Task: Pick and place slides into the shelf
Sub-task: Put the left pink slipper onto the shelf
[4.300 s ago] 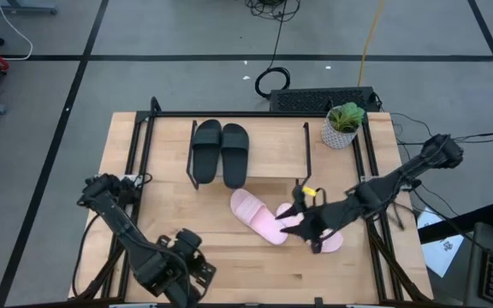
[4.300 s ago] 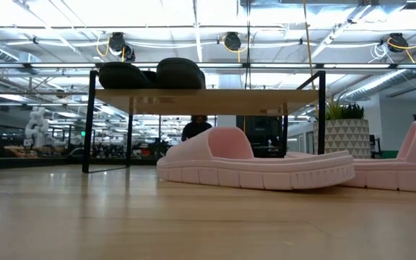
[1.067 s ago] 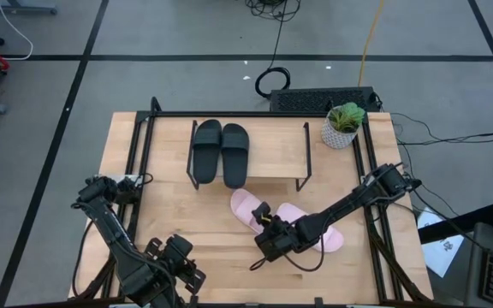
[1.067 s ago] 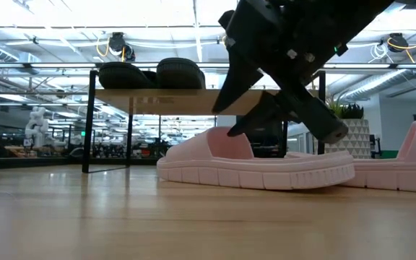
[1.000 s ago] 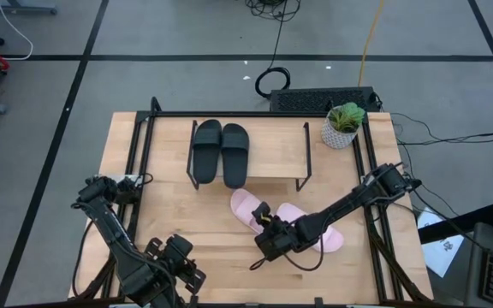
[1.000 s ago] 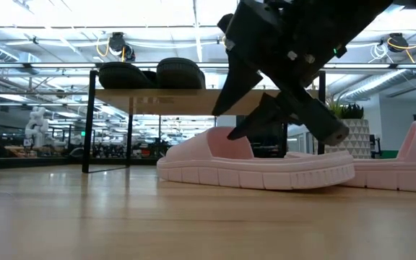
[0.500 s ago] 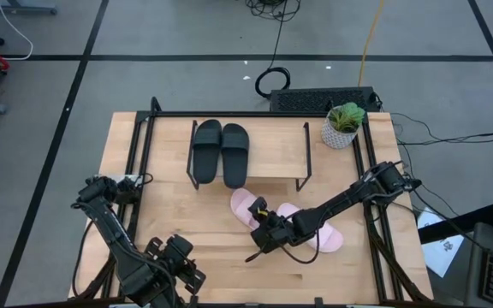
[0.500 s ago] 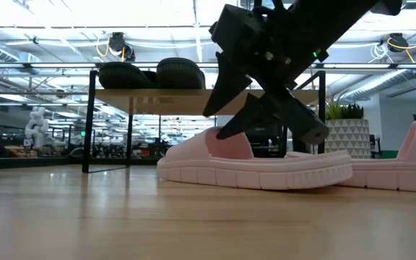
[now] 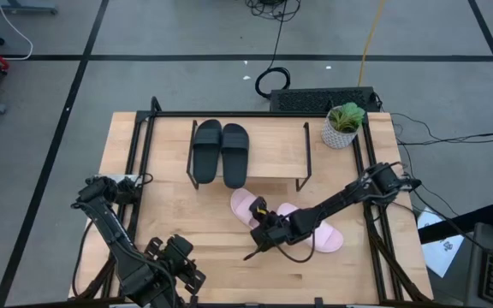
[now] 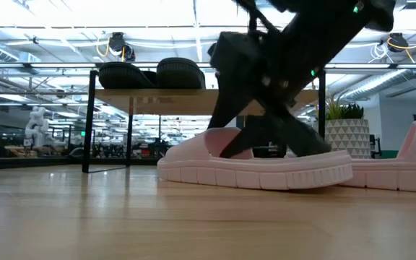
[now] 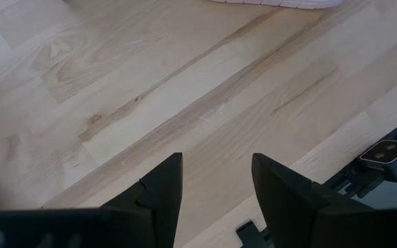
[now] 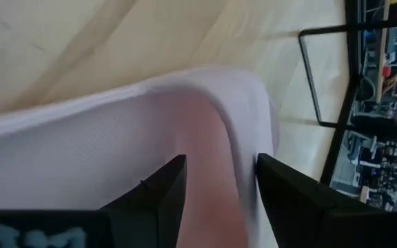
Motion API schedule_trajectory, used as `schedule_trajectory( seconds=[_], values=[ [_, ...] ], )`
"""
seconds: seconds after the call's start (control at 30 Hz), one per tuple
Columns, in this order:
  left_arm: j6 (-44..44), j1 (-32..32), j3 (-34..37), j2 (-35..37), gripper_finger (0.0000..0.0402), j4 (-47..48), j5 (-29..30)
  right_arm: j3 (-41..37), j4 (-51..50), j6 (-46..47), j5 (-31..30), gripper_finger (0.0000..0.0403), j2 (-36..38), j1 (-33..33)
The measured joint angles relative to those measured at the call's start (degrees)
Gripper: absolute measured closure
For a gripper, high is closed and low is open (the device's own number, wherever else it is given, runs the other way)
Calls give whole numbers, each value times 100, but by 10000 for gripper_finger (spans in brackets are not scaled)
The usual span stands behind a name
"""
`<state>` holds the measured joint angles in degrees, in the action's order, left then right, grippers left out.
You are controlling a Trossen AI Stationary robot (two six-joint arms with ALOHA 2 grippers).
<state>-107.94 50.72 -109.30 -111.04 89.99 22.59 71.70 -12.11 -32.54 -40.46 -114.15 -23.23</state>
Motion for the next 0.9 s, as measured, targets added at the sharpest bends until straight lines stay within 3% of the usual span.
schedule_trajectory(
  seconds=[0.27, 0.77, 0.9],
  values=[
    [30, 0, 0, 0, 229, 3, 0, 0, 178, -261, -586, 243, -100, -2],
    [31, 0, 0, 0, 229, 3, 0, -2, 244, -205, -445, 391, -98, 114],
    [31, 0, 0, 0, 229, 3, 2, -2, 249, -182, -444, 393, -98, 114]
  ],
)
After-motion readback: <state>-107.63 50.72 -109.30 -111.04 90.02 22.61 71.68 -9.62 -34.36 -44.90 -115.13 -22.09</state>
